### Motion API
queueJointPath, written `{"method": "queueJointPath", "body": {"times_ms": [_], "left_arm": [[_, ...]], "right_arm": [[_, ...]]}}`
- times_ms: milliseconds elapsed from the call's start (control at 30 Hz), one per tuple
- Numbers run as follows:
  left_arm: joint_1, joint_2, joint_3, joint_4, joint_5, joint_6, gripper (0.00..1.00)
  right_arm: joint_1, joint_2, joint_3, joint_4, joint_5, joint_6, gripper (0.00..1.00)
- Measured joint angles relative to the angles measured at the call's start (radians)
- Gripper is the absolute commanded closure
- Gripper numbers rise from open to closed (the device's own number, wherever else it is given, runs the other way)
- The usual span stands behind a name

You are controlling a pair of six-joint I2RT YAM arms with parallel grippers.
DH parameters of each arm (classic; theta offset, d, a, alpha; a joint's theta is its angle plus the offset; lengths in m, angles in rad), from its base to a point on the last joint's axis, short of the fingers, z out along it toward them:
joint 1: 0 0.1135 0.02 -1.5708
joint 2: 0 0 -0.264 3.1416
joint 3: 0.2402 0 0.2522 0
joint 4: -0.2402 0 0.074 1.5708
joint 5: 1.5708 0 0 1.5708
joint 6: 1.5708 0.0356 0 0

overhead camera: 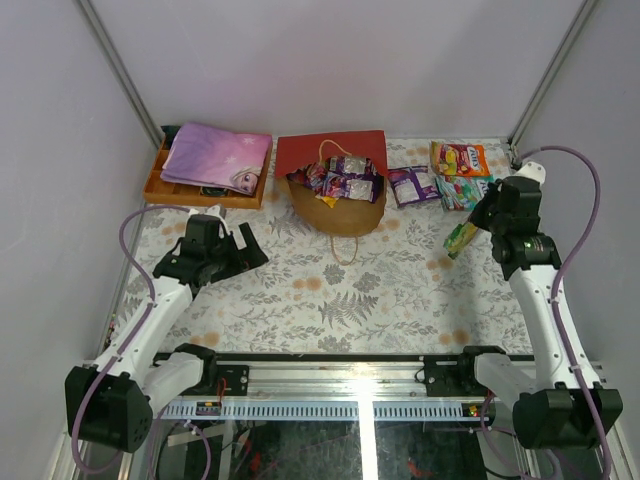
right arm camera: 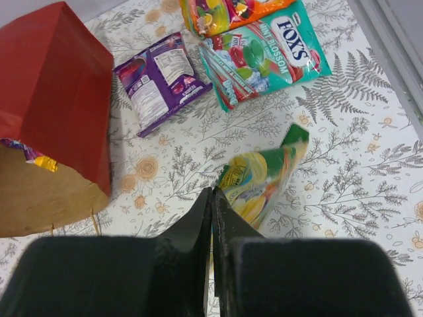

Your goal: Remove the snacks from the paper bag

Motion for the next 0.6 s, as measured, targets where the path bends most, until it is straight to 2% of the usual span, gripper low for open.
{"method": "queueJointPath", "body": {"times_ms": [200,433,600], "left_arm": [[0.000,0.009,0.000,0.000,0.018,0.000,0.00],[0.000,0.010,0.000,0.000,0.020,0.000,0.00],[0.000,0.025,0.000,0.000,0.019,0.000,0.00]], "right_arm": [[-0.018,0.095,-0.031,0.058,-0.026,0.041,1.00],[-0.015,0.285,-0.153,0.218,-0.163,0.120,1.00],[-0.007,0.282,-0.177,0.236,-0.214,0.146,1.00]]}}
